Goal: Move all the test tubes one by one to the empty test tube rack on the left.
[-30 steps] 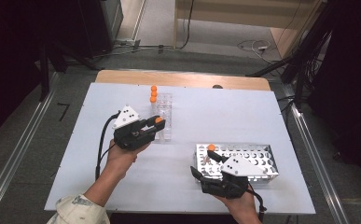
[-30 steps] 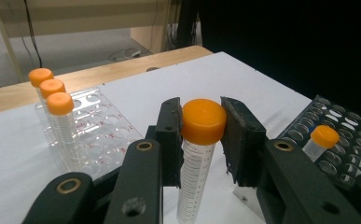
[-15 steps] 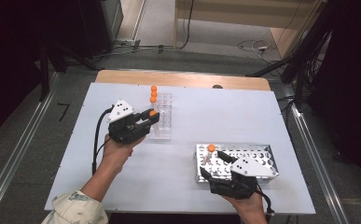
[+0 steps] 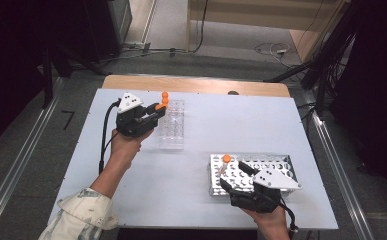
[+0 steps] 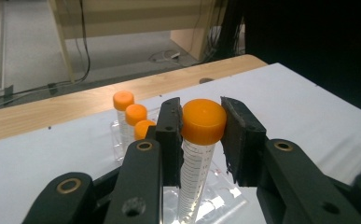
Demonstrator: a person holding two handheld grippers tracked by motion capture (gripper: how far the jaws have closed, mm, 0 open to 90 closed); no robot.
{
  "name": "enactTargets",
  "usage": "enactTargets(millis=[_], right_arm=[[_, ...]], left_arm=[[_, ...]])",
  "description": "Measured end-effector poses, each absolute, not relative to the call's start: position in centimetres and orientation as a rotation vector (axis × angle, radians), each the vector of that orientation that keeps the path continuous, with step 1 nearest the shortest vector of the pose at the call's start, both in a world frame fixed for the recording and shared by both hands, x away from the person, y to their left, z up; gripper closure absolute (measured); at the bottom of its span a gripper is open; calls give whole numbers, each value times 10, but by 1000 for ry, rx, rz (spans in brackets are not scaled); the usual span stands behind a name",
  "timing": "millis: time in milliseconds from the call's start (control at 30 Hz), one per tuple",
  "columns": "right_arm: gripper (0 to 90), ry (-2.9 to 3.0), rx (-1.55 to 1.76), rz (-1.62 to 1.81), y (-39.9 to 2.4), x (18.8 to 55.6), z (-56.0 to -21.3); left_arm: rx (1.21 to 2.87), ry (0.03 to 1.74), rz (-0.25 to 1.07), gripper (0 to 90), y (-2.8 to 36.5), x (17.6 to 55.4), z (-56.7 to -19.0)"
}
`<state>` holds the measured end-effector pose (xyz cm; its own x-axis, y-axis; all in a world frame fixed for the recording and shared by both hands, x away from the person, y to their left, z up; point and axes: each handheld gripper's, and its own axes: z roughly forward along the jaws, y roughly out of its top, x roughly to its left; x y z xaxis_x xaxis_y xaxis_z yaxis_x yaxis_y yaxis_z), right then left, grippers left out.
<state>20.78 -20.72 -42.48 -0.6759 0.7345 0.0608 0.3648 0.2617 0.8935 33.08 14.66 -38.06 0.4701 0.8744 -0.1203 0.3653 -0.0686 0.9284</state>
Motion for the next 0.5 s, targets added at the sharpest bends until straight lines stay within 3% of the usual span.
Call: enactTargets(millis=[500], right_arm=[[214, 2181, 1006, 1385, -206, 208, -427]], left_arm=[[1621, 1112, 641, 706, 145, 355, -382]])
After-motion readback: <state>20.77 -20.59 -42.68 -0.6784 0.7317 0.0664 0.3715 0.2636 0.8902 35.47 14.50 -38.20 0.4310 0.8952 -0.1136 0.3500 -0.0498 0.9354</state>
